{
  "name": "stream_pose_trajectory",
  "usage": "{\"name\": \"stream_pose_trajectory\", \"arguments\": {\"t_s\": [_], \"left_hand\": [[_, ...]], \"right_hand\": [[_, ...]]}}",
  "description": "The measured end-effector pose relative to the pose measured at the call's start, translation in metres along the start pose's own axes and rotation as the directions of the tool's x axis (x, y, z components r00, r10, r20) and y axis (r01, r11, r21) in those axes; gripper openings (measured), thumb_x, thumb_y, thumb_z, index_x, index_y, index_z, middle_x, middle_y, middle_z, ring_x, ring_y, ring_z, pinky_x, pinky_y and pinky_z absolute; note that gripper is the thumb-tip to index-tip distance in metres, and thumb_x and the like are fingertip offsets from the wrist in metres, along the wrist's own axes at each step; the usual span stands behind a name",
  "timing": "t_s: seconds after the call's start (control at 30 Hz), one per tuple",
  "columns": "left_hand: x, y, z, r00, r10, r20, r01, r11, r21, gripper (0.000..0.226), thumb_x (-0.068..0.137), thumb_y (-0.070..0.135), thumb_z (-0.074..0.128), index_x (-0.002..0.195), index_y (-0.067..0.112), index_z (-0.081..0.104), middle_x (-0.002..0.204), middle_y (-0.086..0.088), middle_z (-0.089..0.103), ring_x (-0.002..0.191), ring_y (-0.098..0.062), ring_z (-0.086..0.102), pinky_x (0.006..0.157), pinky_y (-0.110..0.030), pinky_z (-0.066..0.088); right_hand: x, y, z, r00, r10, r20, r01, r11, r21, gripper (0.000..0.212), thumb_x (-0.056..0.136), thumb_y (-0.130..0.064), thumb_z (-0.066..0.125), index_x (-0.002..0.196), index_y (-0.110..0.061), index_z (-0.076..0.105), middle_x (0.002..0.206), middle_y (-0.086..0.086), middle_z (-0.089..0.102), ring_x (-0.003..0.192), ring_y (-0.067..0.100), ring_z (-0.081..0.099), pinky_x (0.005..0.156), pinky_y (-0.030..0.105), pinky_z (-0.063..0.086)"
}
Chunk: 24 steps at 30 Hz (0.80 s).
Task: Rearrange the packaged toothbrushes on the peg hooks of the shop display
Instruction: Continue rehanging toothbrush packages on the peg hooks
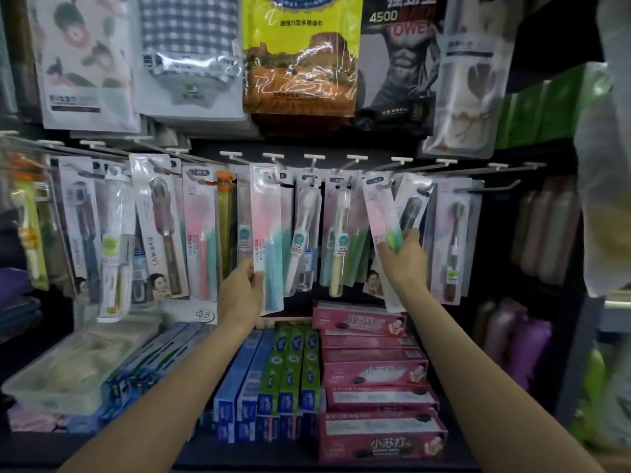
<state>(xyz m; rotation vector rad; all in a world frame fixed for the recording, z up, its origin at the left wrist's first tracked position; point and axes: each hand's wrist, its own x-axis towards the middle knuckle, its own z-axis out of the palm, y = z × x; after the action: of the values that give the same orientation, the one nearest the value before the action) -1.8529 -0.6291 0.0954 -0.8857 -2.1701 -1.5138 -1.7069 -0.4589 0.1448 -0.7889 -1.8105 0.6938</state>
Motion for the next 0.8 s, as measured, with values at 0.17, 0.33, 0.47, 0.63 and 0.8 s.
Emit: {"name": "stream_pose_trajectory", "arguments": {"t_s": [0.17, 0.33, 0.47, 0.63, 0.8], "left_hand": [[0.004, -0.008, -0.014, 0.999, 0.046, -0.005, -0.046, 0.998, 0.037, 0.018, 0.095, 0.011, 0.046, 0.078, 0.010, 0.039, 0.061, 0.002, 0.043, 0.056, -0.012, 0.041, 0.050, -0.023, 0.028], [0.015, -0.019, -0.031, 0.992, 0.124, -0.023, -0.117, 0.973, 0.199, 0.018, 0.094, 0.015, 0.049, 0.078, 0.008, 0.049, 0.061, -0.002, 0.049, 0.057, -0.015, 0.044, 0.049, -0.026, 0.031], [0.020, -0.023, -0.039, 0.984, 0.176, -0.022, -0.162, 0.943, 0.289, 0.016, 0.095, 0.016, 0.047, 0.083, 0.007, 0.052, 0.064, -0.008, 0.055, 0.058, -0.020, 0.050, 0.054, -0.033, 0.043], [0.019, -0.027, -0.046, 0.953, 0.304, -0.009, -0.279, 0.886, 0.369, 0.017, 0.094, 0.014, 0.048, 0.078, 0.012, 0.043, 0.060, -0.001, 0.043, 0.054, -0.019, 0.044, 0.047, -0.027, 0.030], [0.026, -0.026, -0.057, 0.946, 0.320, 0.042, -0.311, 0.867, 0.389, 0.009, 0.094, 0.010, 0.048, 0.086, 0.007, 0.051, 0.067, -0.003, 0.046, 0.060, -0.022, 0.047, 0.051, -0.030, 0.036]], "right_hand": [[-0.003, 0.007, 0.014, 0.996, 0.093, 0.016, -0.094, 0.976, 0.198, 0.022, 0.095, -0.020, 0.046, 0.110, -0.006, 0.039, 0.074, 0.001, 0.048, 0.060, 0.016, 0.046, 0.052, 0.028, 0.037], [-0.013, 0.030, 0.015, 1.000, -0.021, 0.000, 0.021, 1.000, 0.009, 0.039, 0.093, -0.022, 0.052, 0.124, -0.002, 0.038, 0.113, 0.011, 0.045, 0.098, 0.026, 0.049, 0.084, 0.036, 0.045], [-0.031, 0.017, 0.021, 0.962, -0.259, -0.081, 0.250, 0.963, -0.102, 0.032, 0.090, -0.012, 0.056, 0.117, 0.001, 0.048, 0.117, 0.017, 0.042, 0.107, 0.024, 0.038, 0.086, 0.022, 0.029], [-0.046, -0.034, 0.073, 0.868, -0.393, 0.303, 0.366, 0.919, 0.145, 0.026, 0.092, -0.016, 0.055, 0.115, -0.006, 0.050, 0.112, 0.003, 0.050, 0.099, 0.011, 0.049, 0.087, 0.019, 0.043], [-0.052, -0.049, 0.126, 0.915, -0.275, 0.295, 0.237, 0.958, 0.160, 0.042, 0.091, -0.018, 0.057, 0.126, -0.004, 0.039, 0.128, 0.010, 0.041, 0.119, 0.020, 0.042, 0.092, 0.017, 0.031]]}}
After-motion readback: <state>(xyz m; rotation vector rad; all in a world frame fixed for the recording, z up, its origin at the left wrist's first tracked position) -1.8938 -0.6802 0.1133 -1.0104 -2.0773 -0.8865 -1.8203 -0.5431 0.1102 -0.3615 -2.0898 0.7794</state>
